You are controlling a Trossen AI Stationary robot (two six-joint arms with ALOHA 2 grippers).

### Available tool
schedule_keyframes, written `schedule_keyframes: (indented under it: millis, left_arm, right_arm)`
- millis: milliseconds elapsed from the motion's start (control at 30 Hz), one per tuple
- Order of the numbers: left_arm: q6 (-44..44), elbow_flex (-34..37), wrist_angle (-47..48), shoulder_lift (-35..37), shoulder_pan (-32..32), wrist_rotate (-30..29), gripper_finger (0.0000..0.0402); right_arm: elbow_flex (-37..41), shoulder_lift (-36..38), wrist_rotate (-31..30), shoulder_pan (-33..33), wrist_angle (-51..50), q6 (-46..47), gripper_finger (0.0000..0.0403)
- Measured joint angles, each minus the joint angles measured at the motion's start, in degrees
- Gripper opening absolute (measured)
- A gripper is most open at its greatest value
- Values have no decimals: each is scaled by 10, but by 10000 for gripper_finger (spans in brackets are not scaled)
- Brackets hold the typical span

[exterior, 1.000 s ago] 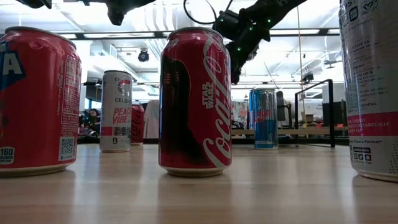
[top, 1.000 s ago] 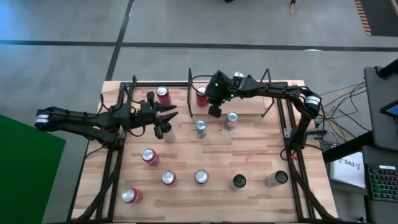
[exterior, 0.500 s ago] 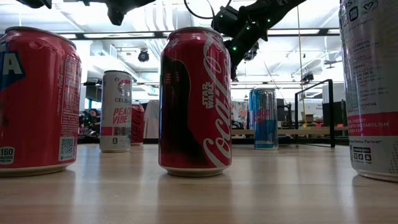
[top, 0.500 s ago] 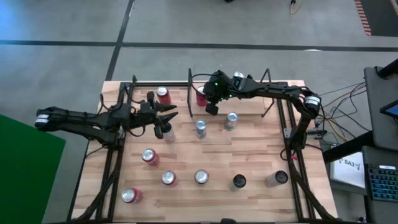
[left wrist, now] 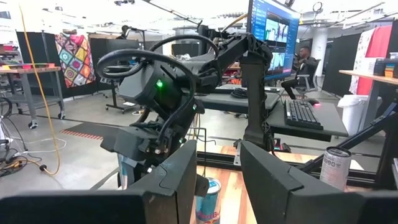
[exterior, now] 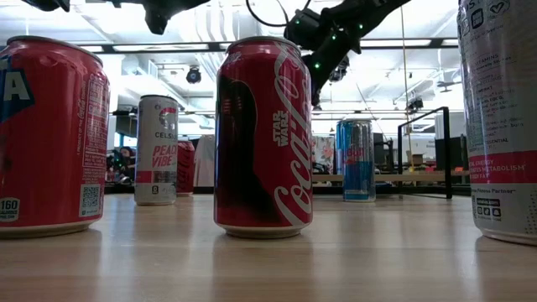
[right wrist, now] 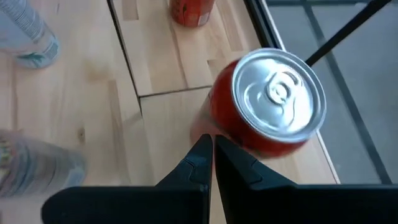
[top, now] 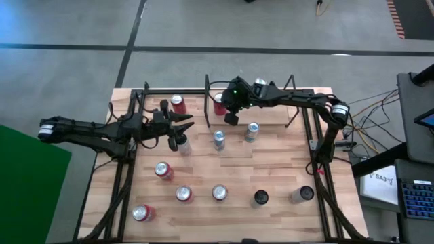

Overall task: Place canned beverage on shelf
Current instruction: Put the red and black soda can on the shelf

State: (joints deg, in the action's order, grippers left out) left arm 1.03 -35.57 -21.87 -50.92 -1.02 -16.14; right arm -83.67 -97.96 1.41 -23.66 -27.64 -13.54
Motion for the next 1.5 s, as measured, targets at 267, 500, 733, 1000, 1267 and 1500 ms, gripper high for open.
schedule_keyframes:
  millis: [267,500,733,1000,1267,1500]
  left_arm:
    - [-1,0,0,0,0,0,109]
    - [-1,0,0,0,0,0,109]
    - [-1,0,0,0,0,0,109]
    - [-1,0,0,0,0,0,109]
    - [-1,0,0,0,0,0,109]
    - [-1,0,0,0,0,0,109]
  right_arm:
    - [-7,2,-9,-7,-29,13,9]
    - [-7,-10,-31,-13,1,9,9]
    - [-8,-21,-30,-14,11,0,9]
    - [-9,-19,0,-14,-4,12,9]
    - [-9,-22,46,0,30,25,9]
    - [-9,-37,41,3,64,24,9]
